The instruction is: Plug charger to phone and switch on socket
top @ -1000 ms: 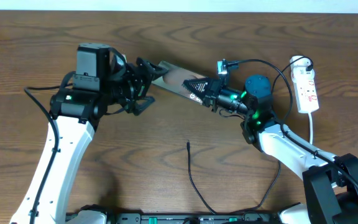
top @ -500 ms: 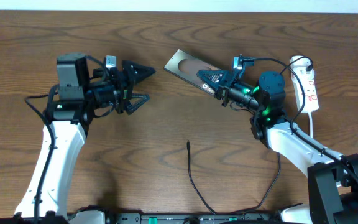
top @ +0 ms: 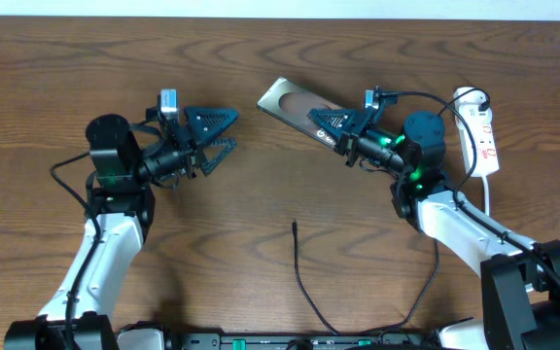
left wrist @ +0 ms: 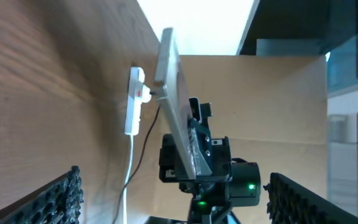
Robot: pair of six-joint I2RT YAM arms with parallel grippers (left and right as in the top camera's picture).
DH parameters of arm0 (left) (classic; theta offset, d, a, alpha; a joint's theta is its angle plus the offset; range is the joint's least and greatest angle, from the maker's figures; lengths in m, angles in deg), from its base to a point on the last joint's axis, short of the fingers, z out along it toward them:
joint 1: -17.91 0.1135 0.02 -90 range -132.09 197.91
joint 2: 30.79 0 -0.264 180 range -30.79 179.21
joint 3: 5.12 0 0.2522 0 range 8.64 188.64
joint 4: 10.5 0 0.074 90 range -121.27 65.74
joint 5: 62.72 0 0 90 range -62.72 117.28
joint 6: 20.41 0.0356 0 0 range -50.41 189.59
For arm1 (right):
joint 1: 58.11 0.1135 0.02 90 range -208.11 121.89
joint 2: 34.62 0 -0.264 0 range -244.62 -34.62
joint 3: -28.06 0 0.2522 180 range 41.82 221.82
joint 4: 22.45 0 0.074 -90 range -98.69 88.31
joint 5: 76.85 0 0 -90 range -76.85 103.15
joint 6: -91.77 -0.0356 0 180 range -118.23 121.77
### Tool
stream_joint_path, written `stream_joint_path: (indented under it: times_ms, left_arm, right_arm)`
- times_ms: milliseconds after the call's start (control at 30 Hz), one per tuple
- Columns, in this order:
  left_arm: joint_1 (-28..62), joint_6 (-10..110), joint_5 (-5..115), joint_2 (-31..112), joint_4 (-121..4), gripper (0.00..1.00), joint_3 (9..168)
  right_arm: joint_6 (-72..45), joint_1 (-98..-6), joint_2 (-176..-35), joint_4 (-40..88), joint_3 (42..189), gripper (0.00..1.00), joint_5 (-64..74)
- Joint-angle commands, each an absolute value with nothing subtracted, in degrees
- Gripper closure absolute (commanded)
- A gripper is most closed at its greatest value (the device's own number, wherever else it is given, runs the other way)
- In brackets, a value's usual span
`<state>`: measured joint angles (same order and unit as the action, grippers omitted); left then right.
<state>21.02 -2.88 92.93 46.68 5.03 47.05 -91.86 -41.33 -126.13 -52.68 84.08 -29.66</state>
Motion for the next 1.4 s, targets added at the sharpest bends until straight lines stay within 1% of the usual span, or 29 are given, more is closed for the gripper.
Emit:
stream_joint_path:
  times_ms: [0,233,400,633,800,900,1000,1367]
  left_arm:
    - [21.05,-6.01,91.94,46.35,5.84,0.1,46.03]
    - [21.05,-10.33,87.94,46.35,5.84,0.1,45.98]
    - [21.05,-14.22,84.18,46.35,5.84,0.09,45.98]
    - [21.07,-13.77,82.13,46.35,5.86,0.1,45.98]
    - [21.07,-11.73,81.8,46.35,5.91,0.09,45.98]
    - [21.07,-8.04,82.63,46.35,6.08,0.09,45.98]
    - [21.07,-7.84,82.94,46.35,6.08,0.1,45.98]
    - [21.07,-7.84,82.02,46.35,6.04,0.1,45.98]
  right_arm:
    - [-93.41,-38.38,-125.69,-54.06,84.93,0.99,-26.14]
    - [-93.39,-32.11,-125.69,-56.2,84.93,0.99,-18.6]
    - [-93.37,-26.91,-125.69,-56.05,84.93,0.99,-9.09]
    - [-94.31,-20.09,-125.69,-56.09,84.93,0.99,0.87]
    - [-97.67,-16.81,-125.69,-56.09,84.93,0.99,4.39]
    - [-100.62,-15.61,-125.71,-56.07,84.93,0.99,4.81]
    - [-103.33,-14.58,-125.69,-56.07,84.93,0.99,4.9]
    - [-104.08,-12.37,-125.69,-56.05,84.93,0.99,5.97]
